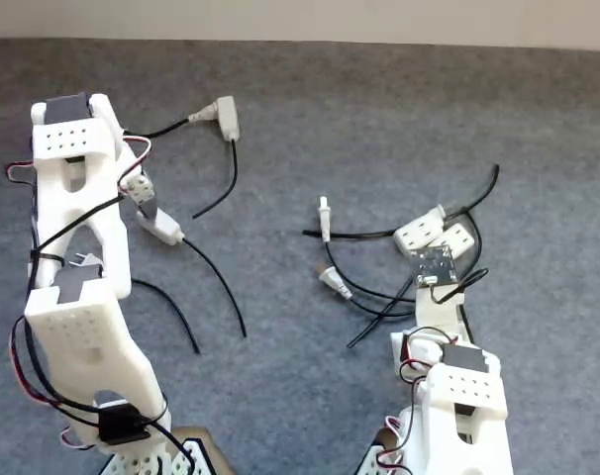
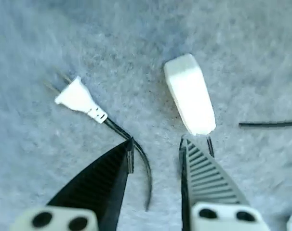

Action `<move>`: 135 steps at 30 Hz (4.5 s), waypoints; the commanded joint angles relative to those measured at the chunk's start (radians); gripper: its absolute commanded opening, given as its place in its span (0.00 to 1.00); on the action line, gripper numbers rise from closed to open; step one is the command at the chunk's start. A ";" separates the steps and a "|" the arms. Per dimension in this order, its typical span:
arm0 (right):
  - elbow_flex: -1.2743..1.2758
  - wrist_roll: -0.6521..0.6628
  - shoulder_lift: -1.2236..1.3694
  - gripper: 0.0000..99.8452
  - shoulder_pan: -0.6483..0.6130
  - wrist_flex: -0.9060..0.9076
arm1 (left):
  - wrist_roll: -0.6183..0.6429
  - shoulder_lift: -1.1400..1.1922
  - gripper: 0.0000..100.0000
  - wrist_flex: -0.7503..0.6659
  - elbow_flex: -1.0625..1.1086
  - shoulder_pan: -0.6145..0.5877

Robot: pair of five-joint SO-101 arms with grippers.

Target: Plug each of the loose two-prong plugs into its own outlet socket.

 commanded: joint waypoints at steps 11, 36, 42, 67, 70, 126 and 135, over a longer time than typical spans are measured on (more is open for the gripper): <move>0.001 -0.005 -0.004 0.01 0.004 -0.035 | 0.107 0.202 0.16 -0.187 0.002 0.022; 0.001 -0.005 -0.004 0.01 0.004 -0.035 | 0.098 0.162 0.16 -0.235 -0.156 0.217; 0.001 -0.005 -0.004 0.01 0.004 -0.035 | 0.098 0.183 0.16 -0.207 -0.156 0.142; 0.001 -0.005 -0.004 0.01 0.004 -0.035 | -0.061 0.329 0.05 -0.295 -0.153 0.130; 0.001 -0.005 -0.004 0.01 0.004 -0.035 | -0.061 0.331 0.05 -0.295 -0.151 0.131; 0.001 -0.005 -0.004 0.01 0.008 -0.035 | -0.354 0.108 0.17 -0.153 0.099 0.476; 0.001 -0.005 -0.004 0.01 0.008 -0.035 | -0.442 0.107 0.17 -0.152 0.091 0.323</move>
